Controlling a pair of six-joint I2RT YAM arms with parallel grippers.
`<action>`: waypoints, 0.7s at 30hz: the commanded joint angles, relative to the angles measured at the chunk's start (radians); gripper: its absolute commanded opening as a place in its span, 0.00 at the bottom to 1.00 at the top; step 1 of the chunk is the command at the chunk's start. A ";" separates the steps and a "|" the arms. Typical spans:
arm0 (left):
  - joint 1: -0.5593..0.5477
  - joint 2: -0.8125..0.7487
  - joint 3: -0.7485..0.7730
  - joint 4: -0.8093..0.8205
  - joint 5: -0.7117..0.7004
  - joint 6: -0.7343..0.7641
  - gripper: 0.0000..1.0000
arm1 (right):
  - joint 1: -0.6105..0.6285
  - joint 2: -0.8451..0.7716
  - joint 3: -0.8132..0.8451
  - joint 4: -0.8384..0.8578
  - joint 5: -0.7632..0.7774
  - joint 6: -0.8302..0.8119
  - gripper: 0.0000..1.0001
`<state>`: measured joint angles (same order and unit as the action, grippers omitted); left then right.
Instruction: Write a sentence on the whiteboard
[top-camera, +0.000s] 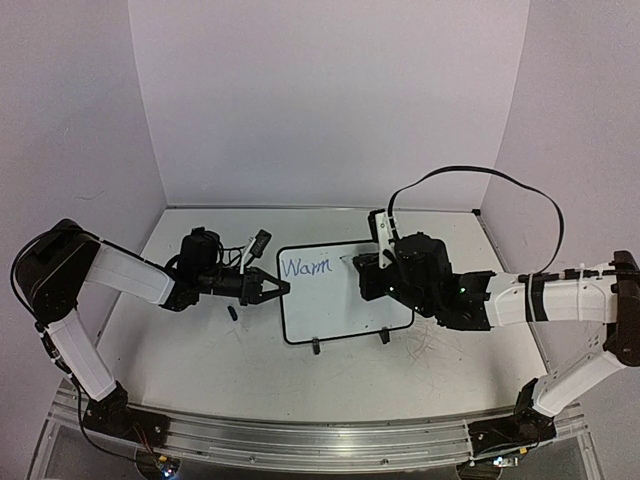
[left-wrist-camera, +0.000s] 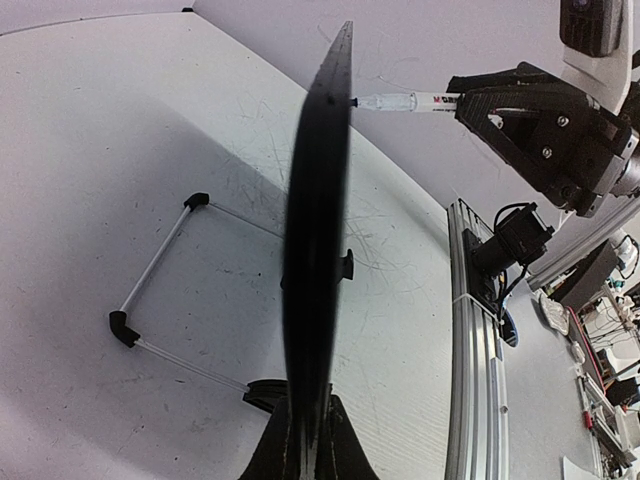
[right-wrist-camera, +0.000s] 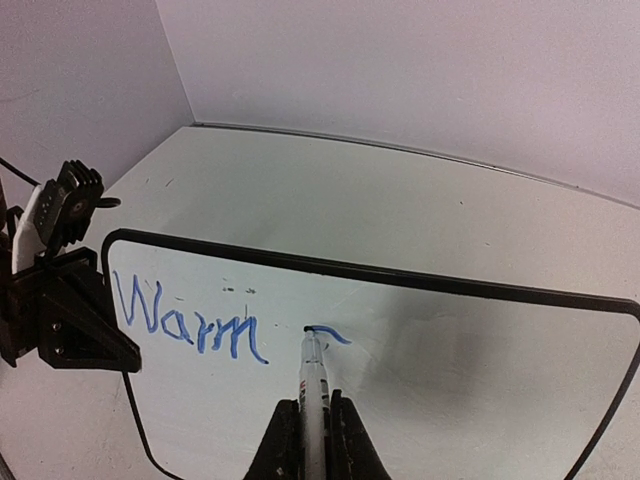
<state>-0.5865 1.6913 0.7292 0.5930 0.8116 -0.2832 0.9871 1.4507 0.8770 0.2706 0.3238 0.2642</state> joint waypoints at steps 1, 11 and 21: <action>-0.001 0.007 0.028 -0.008 -0.032 0.023 0.00 | -0.004 -0.023 -0.014 -0.020 0.002 0.010 0.00; -0.001 0.004 0.029 -0.010 -0.031 0.019 0.00 | -0.004 -0.041 -0.034 -0.027 0.022 0.016 0.00; -0.001 0.003 0.030 -0.011 -0.032 0.018 0.00 | -0.004 -0.058 -0.053 -0.028 0.061 0.031 0.00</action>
<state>-0.5869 1.6913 0.7292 0.5930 0.8120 -0.2832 0.9871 1.4224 0.8345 0.2574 0.3430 0.2809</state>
